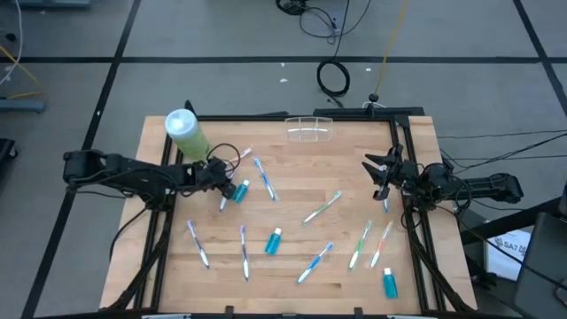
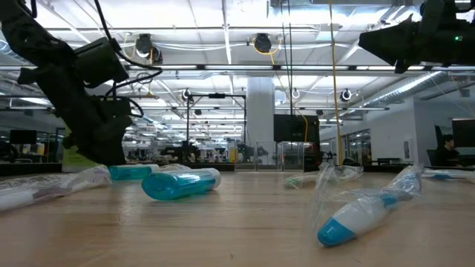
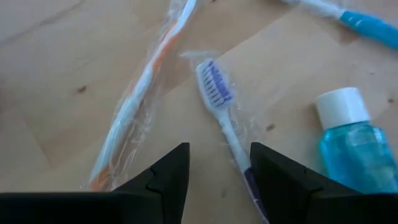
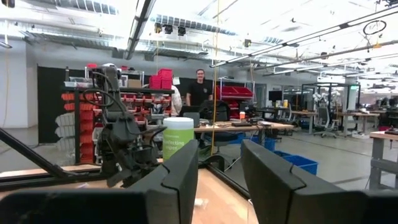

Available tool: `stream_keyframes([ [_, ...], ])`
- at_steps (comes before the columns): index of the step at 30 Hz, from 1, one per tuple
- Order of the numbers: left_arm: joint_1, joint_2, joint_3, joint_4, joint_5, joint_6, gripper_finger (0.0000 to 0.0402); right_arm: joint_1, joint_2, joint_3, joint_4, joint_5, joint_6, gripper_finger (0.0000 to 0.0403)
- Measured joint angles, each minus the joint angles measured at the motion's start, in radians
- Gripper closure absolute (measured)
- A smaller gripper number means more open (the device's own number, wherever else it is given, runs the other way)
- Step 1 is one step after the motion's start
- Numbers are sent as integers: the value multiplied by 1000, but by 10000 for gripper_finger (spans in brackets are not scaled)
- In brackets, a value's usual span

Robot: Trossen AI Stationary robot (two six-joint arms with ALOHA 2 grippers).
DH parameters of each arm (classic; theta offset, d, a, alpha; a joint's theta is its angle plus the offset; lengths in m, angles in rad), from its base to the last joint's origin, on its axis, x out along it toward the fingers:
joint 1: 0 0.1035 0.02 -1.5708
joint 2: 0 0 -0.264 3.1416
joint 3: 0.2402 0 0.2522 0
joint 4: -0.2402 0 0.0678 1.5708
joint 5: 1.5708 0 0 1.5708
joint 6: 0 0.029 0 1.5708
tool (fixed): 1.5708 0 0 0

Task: Pick & Place toothbrushing station
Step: Put the top left purple toothbrush into the left section of the transparent organizer

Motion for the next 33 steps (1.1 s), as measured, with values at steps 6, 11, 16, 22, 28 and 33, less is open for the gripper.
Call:
stream_keyframes([
  [6, -1, 40, 2, 8, -12, -23, 229, 0, 0, 0, -42, 1, 8, 289],
  [11, -1, 41, 1, 22, -15, -18, 229, 0, 19, 9, -65, 2, 25, 289],
  [16, 0, 41, 1, 24, -8, -17, 229, 0, 85, 71, -211, 2, 93, 289],
  [22, 2, 41, 0, 23, 13, 22, 229, 0, 218, 107, -212, 1, 100, 289],
  [28, 6, 41, 0, 23, 17, 27, 229, 0, 325, 109, -103, -1, 106, 289],
  [33, 6, 41, 0, 22, 17, 41, 231, 0, 391, 109, -79, -1, 112, 289],
])
